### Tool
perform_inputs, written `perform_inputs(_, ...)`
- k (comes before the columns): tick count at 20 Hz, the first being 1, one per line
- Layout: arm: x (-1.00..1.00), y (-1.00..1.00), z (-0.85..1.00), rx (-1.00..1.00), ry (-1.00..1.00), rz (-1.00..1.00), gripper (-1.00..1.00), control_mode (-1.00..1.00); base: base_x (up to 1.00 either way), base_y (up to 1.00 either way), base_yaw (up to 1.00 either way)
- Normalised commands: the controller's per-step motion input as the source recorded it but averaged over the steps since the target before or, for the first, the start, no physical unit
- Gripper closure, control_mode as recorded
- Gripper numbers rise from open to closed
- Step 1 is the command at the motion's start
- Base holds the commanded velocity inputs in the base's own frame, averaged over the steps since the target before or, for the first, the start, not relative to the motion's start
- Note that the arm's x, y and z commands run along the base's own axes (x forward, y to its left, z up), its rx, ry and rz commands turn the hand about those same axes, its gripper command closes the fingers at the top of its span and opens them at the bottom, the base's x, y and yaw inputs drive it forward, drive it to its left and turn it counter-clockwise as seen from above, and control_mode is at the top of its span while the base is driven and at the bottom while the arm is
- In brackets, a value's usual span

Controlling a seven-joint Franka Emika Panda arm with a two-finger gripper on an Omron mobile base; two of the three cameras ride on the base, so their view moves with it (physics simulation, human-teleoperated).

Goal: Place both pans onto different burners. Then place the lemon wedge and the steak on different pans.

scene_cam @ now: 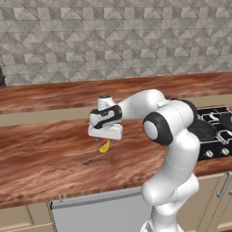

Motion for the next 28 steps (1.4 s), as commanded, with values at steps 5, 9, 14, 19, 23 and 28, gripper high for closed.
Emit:
perform_inputs(5, 0.00, 0.05, -0.13, 0.00, 0.00, 0.00, -1.00, -1.00, 0.00, 0.00, 0.00)
perform_inputs(9, 0.00, 0.03, -0.14, 0.00, 0.00, 0.00, -1.00, -1.00, 0.00, 0.00, 0.00)
perform_inputs(14, 0.00, 0.00, -0.14, 0.00, 0.00, 0.00, -1.00, -1.00, 0.00, 0.00, 0.00)
perform_inputs(19, 0.00, 0.00, -0.13, 0.00, 0.00, 0.00, -1.00, -1.00, 0.00, 0.00, 0.00)
perform_inputs(23, 0.00, 0.00, -0.10, 0.00, 0.00, 0.00, -1.00, -1.00, 0.00, 0.00, 0.00)
perform_inputs(28, 0.00, 0.00, -0.10, 0.00, 0.00, 0.00, -1.00, -1.00, 0.00, 0.00, 0.00)
